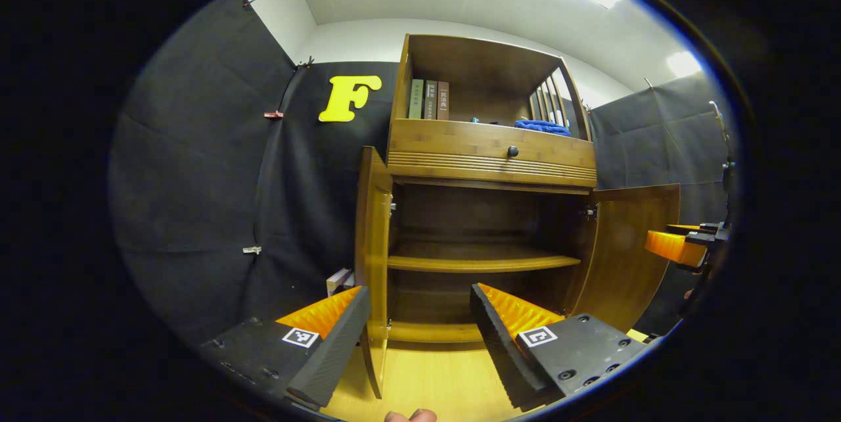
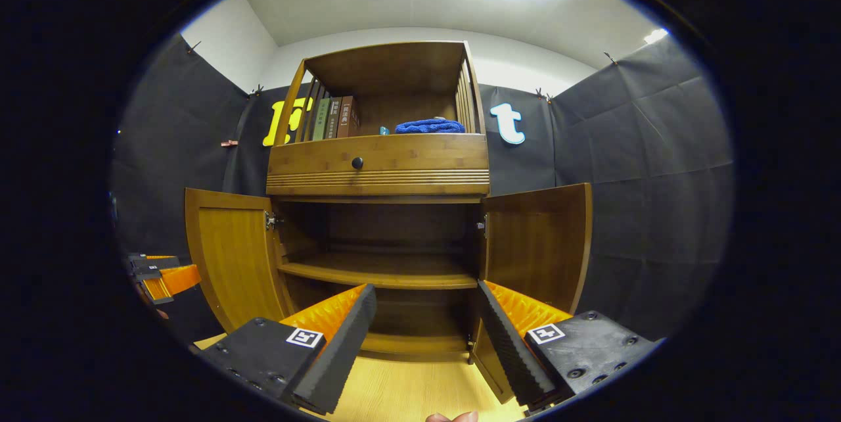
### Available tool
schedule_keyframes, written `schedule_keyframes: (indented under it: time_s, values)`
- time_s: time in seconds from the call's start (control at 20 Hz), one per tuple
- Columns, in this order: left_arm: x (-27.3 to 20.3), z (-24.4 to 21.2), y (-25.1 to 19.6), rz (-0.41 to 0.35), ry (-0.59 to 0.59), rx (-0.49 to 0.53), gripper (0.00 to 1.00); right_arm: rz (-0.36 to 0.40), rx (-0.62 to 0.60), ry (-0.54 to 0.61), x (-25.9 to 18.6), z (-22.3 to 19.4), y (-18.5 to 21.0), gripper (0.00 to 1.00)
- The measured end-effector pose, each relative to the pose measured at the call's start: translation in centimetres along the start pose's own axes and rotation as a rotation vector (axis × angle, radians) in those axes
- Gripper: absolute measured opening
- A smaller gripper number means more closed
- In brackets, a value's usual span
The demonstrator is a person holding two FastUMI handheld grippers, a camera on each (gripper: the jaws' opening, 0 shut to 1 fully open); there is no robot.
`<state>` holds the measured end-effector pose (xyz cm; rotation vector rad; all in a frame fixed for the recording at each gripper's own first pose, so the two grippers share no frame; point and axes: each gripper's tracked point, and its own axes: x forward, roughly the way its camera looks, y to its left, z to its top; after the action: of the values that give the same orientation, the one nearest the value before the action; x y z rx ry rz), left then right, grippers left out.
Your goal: Open the right door of the double-door shoe cabinet with the right hand, and open the left door with the left hand.
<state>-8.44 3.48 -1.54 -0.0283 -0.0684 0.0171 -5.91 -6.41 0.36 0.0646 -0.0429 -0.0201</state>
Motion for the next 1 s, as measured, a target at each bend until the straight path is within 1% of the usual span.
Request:
schedule_keyframes:
  time_s: [0.05,0.15,0.25,0.4,0.45,0.5,0.55,0.85,0.9,0.95,1.0]
  values:
    - [0.2,0.1,-0.6,-0.014,0.000,0.000,0.95,-0.002,-0.002,-0.003,0.0,0.1,0.0,0.98]
    - [0.6,0.2,-1.4,-0.031,0.001,0.004,0.95,-0.005,0.004,-0.002,-0.1,0.1,-0.2,0.98]
    - [0.9,0.3,-1.9,-0.038,-0.004,0.008,0.92,-0.006,0.002,0.001,0.1,0.1,-0.3,0.98]
    - [1.4,0.1,-2.6,-0.046,0.004,-0.002,0.94,-0.011,-0.016,0.003,0.1,0.1,-1.0,0.98]
    - [1.6,0.1,-2.7,-0.047,0.006,-0.005,0.94,-0.015,-0.015,0.002,0.1,0.2,-1.2,0.98]
    - [1.6,0.1,-2.8,-0.046,0.007,-0.005,0.92,-0.018,-0.012,0.002,0.1,0.1,-1.3,0.98]
    - [1.7,0.2,-2.9,-0.045,0.006,-0.004,0.94,-0.020,-0.008,0.001,0.2,0.2,-1.4,0.98]
    - [1.8,0.0,-3.1,-0.045,0.009,0.002,0.95,-0.022,-0.006,0.011,0.3,-0.3,-1.5,0.98]
    - [1.9,-0.1,-3.0,-0.045,0.011,0.001,0.92,-0.023,-0.007,0.011,-0.2,-0.7,-1.4,0.98]
    - [1.8,0.0,-2.9,-0.044,0.011,0.000,0.95,-0.022,-0.008,0.012,-0.2,-0.8,-1.4,0.98]
    - [1.8,-0.1,-2.9,-0.042,0.012,0.000,0.94,-0.020,-0.010,0.012,-0.2,-1.0,-1.3,0.98]
